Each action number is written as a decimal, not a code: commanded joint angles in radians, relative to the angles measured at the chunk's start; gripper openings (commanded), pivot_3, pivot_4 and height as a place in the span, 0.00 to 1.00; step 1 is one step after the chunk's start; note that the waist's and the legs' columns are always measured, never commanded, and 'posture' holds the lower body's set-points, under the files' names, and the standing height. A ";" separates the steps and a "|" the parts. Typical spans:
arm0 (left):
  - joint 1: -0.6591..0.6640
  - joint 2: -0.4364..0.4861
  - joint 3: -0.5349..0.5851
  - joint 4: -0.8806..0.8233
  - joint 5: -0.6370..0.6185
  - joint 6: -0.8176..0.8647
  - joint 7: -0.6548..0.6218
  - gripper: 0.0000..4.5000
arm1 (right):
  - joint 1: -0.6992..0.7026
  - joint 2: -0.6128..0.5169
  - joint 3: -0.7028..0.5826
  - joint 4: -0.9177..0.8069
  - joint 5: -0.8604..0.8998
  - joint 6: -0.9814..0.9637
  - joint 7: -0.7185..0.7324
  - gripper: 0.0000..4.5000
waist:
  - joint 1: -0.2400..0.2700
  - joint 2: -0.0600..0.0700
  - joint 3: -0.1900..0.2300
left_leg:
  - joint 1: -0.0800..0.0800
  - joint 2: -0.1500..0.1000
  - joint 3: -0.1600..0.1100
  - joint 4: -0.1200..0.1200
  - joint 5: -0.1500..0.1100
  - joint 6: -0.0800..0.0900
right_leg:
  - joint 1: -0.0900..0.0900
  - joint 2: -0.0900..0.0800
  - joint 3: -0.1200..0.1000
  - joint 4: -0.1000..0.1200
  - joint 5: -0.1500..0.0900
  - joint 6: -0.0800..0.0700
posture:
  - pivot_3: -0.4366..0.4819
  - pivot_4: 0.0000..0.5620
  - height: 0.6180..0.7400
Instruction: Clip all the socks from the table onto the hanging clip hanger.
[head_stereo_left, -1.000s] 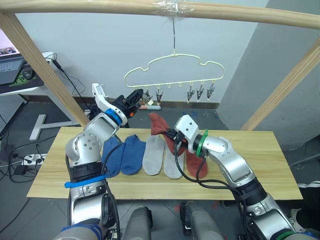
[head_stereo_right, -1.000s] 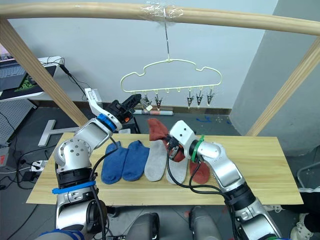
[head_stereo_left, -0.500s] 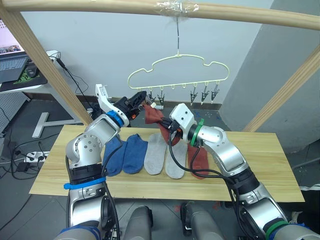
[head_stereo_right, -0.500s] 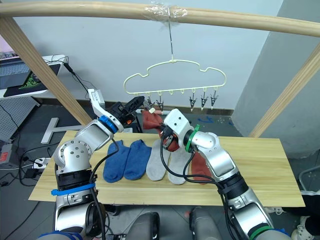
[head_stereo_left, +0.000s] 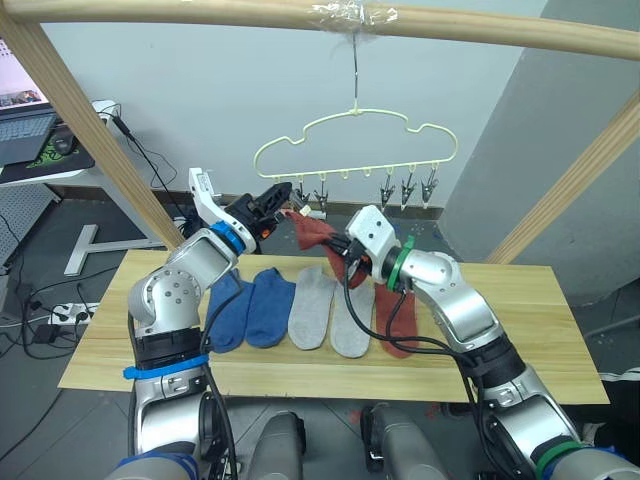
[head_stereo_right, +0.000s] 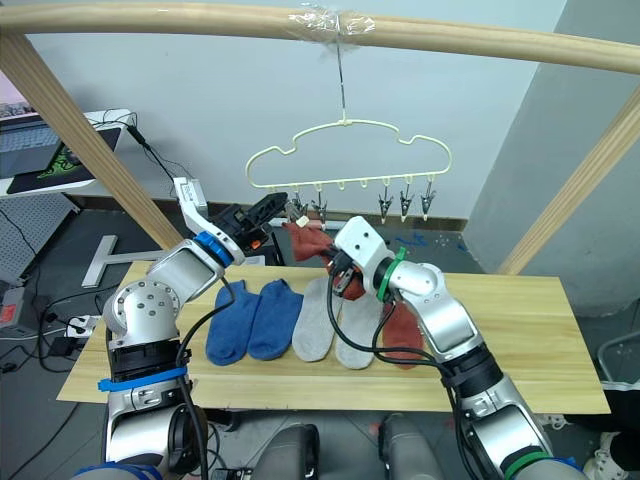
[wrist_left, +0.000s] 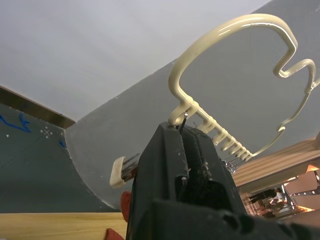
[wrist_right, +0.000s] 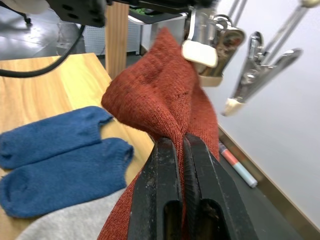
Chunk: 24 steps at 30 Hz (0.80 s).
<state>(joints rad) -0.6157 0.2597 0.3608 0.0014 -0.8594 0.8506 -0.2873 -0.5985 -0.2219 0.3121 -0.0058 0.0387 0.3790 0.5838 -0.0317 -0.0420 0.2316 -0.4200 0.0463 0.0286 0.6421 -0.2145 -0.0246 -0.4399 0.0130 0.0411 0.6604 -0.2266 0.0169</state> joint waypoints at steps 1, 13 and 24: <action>-0.006 0.005 -0.004 -0.043 -0.035 0.003 -0.025 0.00 | -0.009 0.010 -0.016 -0.045 -0.003 -0.022 -0.012 0.00 | 0.000 0.000 0.000 | 0.000 0.000 0.000 0.000 0.000 0.000 | 0.000 0.000 0.000 0.000 0.000 0.000 | 0.46 0.40 1.00; 0.004 0.009 -0.016 -0.070 -0.032 0.018 -0.044 0.00 | -0.050 0.042 -0.025 0.000 -0.023 -0.047 -0.043 0.00 | 0.000 0.000 0.000 | -0.001 0.000 0.000 0.000 0.000 0.000 | 0.000 0.000 0.000 0.000 0.000 0.000 | 0.47 0.38 1.00; 0.016 0.014 -0.008 -0.090 -0.048 0.021 -0.051 0.54 | -0.048 0.046 -0.021 0.004 -0.018 -0.047 -0.041 0.00 | 0.000 0.000 0.000 | -0.001 0.000 0.000 0.000 0.000 0.000 | -0.001 0.000 0.000 0.000 0.000 0.000 | 0.47 0.38 1.00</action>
<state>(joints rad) -0.5965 0.2624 0.3551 -0.0418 -0.8842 0.8714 -0.3237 -0.6284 -0.1830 0.3043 0.0165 0.0192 0.3561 0.5436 -0.0319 -0.0420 0.2315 -0.4207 0.0464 0.0284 0.6421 -0.2145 -0.0246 -0.4405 0.0127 0.0410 0.6603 -0.2266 0.0168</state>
